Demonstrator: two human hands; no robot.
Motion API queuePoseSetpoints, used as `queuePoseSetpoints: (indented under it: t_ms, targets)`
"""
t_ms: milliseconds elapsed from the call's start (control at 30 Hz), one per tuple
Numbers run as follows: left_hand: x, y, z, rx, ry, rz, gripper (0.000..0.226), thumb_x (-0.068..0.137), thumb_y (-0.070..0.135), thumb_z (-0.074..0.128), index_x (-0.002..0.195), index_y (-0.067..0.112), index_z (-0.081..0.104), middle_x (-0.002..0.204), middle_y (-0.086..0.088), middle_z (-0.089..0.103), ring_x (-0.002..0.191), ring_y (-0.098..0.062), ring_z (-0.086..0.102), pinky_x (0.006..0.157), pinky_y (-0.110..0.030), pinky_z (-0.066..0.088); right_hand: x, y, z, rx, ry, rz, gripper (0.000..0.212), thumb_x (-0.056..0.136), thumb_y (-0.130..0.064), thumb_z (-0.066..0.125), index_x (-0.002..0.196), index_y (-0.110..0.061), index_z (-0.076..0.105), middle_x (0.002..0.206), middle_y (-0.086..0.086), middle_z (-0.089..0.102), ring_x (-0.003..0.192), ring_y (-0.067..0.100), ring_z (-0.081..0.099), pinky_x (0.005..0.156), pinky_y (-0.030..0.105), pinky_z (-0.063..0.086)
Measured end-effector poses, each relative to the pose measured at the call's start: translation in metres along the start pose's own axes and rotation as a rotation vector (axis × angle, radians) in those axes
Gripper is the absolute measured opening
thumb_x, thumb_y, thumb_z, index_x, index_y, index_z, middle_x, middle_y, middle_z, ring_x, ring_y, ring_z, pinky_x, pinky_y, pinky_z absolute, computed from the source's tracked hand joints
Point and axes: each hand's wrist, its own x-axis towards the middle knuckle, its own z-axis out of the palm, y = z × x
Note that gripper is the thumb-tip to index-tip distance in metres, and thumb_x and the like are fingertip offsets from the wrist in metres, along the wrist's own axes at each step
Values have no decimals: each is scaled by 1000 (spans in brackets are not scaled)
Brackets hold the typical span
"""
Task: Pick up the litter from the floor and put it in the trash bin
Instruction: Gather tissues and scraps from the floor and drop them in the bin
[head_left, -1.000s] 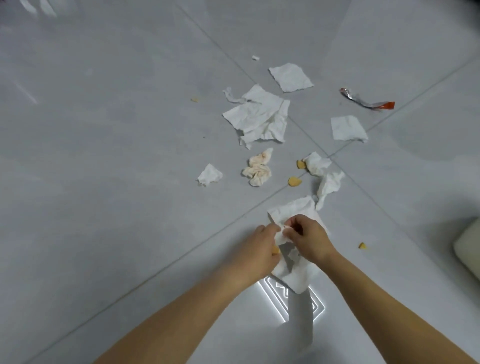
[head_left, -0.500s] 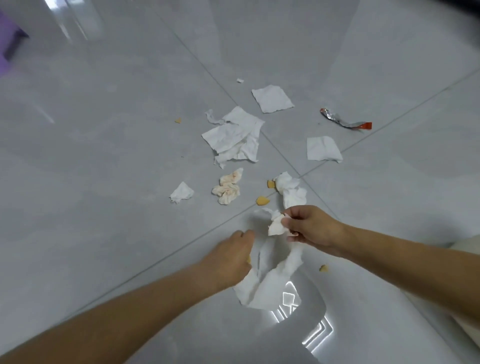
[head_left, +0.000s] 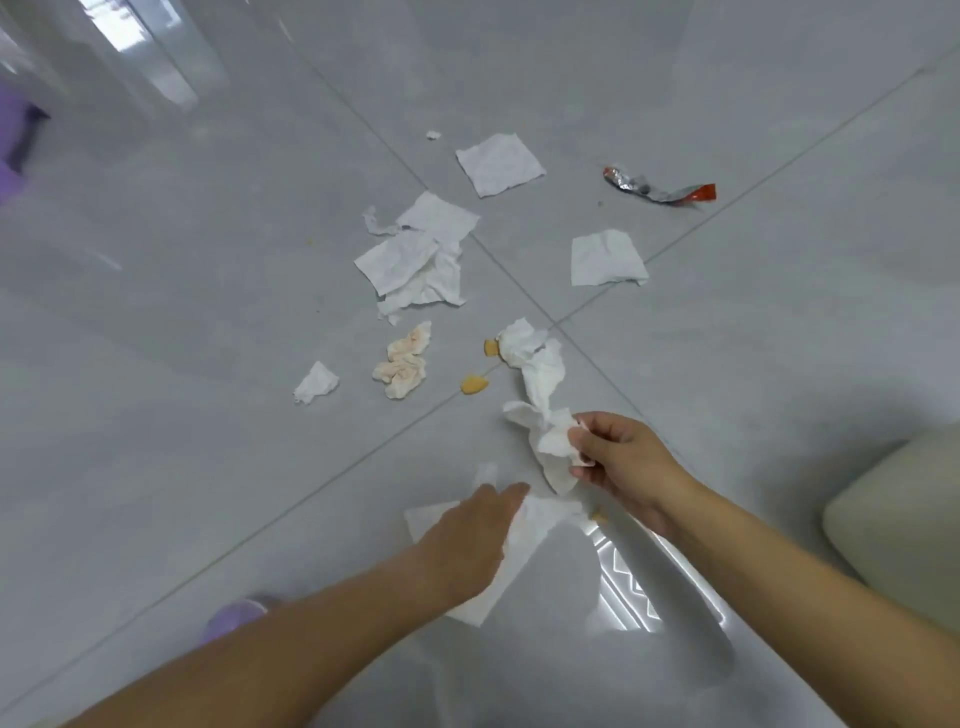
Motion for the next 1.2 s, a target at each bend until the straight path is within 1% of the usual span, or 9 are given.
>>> queuePoseSetpoints:
  t_ms: [233,300,367,467,667,833,1000,1067,1200]
  targets:
    - [6,-9,13,253,-37,235,24,94,12,36,117,13,43,118,-14,43,98,-33,53,75,-43,46,-16,-14,-34,114,51,-107,18,91,-7,53,91,-16,68,80,2,64,68,9,58,62,16,54]
    - [12,-11,12,270,-45,263,24,93,10,34,113,8,46,117,-13,43,96,-32,53,75,-44,47,-19,-12,-44,-82,96,-159,16,89,-7,56,97,-17,66,81,1,64,68,10,59,63,17,54]
    - [12,-13,9,248,-18,308,23,94,14,31,107,6,49,109,-8,48,96,-36,52,75,-44,43,-20,1,-48,-533,123,-153,24,87,-10,59,111,-14,59,85,2,60,73,14,57,67,19,50]
    - [12,-16,1,274,-17,354,22,93,12,33,104,5,51,103,-4,52,101,-37,50,79,-43,40,-18,38,-43,-1025,14,-24,44,87,-20,58,128,-15,44,94,-2,54,87,16,53,79,23,40]
    - [10,-20,-50,296,-143,350,19,88,2,43,103,4,54,113,-14,49,96,-31,53,82,-35,40,-5,60,-33,-1227,12,2,29,84,-18,53,110,-10,45,101,9,62,91,27,58,75,37,47]
    - [0,-16,-92,347,-137,426,16,85,4,48,99,11,54,111,-7,48,93,-25,54,79,-33,42,-6,58,-28,-1473,17,-137,14,82,-19,52,92,-11,54,100,6,40,79,27,49,59,32,34]
    - [-5,-9,-116,317,-106,476,16,85,7,49,97,14,56,106,-1,50,90,-18,53,74,-22,38,-15,65,-21,-1482,-26,-134,18,83,-14,47,99,-7,51,112,12,51,94,30,54,69,36,41]
    - [-1,2,-120,275,-70,479,17,84,8,51,98,14,59,98,2,49,87,-15,52,69,-15,32,-25,63,-23,-1331,-29,-115,6,80,-15,51,83,-14,46,98,10,55,84,24,51,68,33,39]
    - [11,47,-134,152,38,518,19,79,6,54,93,17,62,85,9,45,75,-6,43,64,-10,32,-66,33,-43,-844,217,-166,20,71,-20,67,69,-17,47,66,-7,52,60,7,46,54,19,36]
